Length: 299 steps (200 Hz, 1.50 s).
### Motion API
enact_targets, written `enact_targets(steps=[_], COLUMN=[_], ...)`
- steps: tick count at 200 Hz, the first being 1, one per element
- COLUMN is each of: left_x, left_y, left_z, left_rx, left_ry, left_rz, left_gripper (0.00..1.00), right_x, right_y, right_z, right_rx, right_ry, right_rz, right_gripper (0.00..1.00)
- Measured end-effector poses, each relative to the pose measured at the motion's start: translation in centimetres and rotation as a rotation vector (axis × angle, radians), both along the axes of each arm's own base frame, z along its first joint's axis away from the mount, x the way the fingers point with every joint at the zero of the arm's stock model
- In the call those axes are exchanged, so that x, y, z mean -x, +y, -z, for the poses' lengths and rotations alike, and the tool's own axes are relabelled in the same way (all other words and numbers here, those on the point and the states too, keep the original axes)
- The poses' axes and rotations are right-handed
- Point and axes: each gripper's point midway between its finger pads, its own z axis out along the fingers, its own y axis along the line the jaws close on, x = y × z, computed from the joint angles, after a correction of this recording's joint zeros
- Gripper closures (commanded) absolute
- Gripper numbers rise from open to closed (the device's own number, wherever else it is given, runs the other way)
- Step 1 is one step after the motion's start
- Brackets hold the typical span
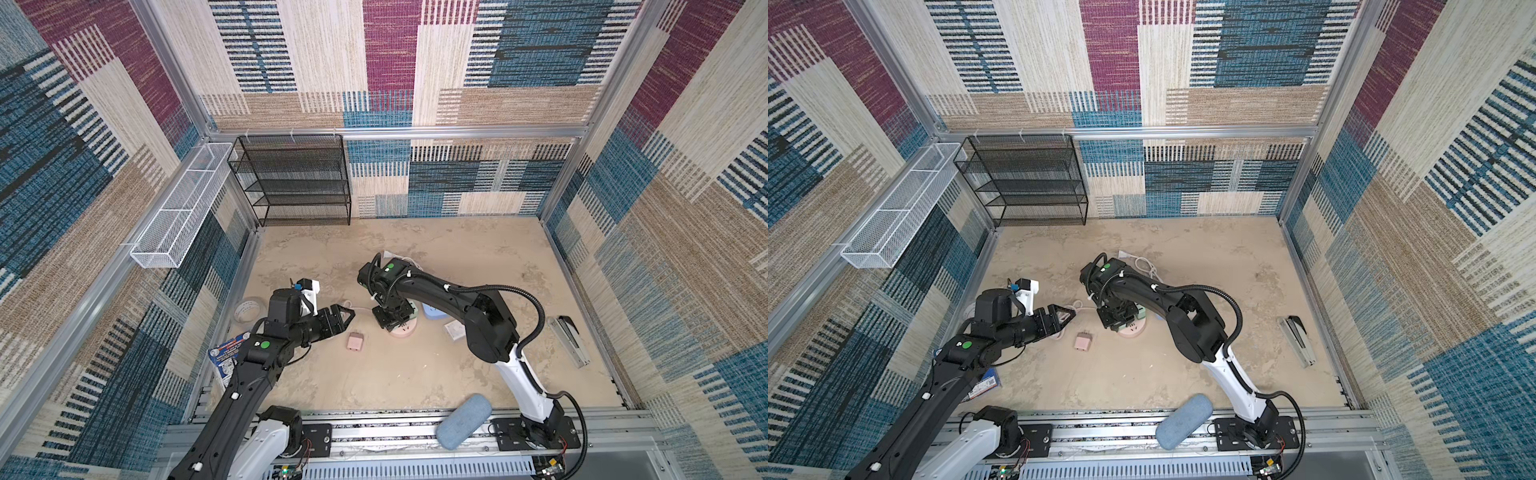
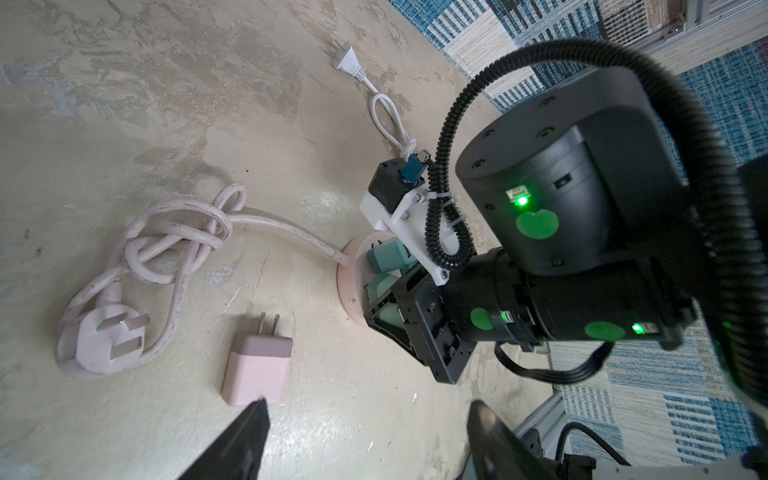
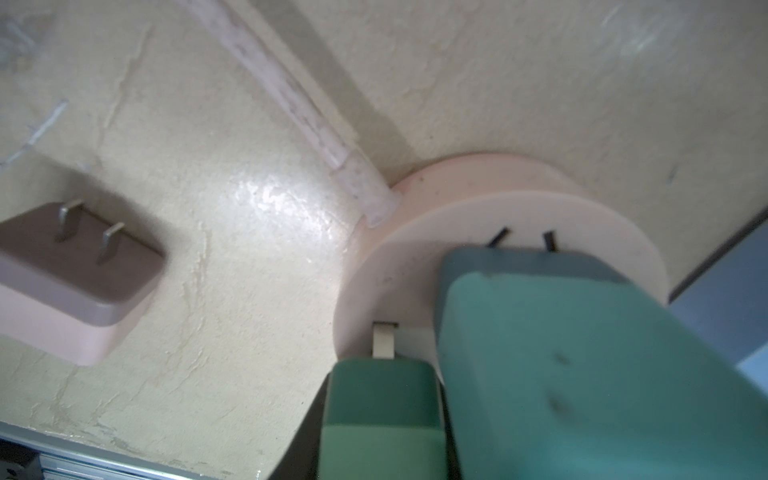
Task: Insert the plug
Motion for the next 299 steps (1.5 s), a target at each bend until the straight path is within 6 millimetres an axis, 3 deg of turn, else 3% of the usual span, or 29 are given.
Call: enact_targets(steps=[32,44,89,140,167,201,215,250,299], left_x=[0.0,-0.1,-0.1,0.0,0.0,0.0,0.0,0.0,0.0], left_y=[0.0,0.0,0.0,0.0,0.0,0.0,0.0,0.0,0.0], left_z=[-0.1,-0.2,-0.3,-0.3,-0.2,-0.2,-0.2,-0.2,-0.2], left_rx=[0.0,0.001,0.001,0.0,0.0,0.0,0.001,0.001,0.001], left_ry=[-0.002,-0.005,-0.007,-0.007,-0.003,-0.003,-0.003,-0.003,-0.003], left_rz=[0.0,0.0,-0.001,-0.001,-0.001,0.0,0.0,0.0,0.0], left_gripper=[0.19,0.19,0.19,0.19,0.19,0.19,0.19,0.19,0.2], right_x=[0.1,0.3,0.2,-1.1,-1.2,-1.4,-1.6,-2.1,-2.3], right_y=[0.0,-0.4,-0.4,0.1,0.1,0.5,0.7,1.3,1.7], right_z=[-0.9,-1.0,-1.5,-4.2,-4.2,-4.5,-5.0,-5.9,-5.3], right_rx=[-0.013,0.0,-0.013,-0.064,-0.064,-0.078,-0.09,-0.119,-0.105], right_ry=[-0.023,-0.022,-0.046,-0.138,-0.146,-0.161,-0.17,-0.191,-0.18], right_rz=[0.005,0.004,0.026,0.06,0.067,0.072,0.076,0.077,0.07], right_gripper=[0.45,0.41,0.4,0.44,0.5,0.74,0.79,0.86,1.0])
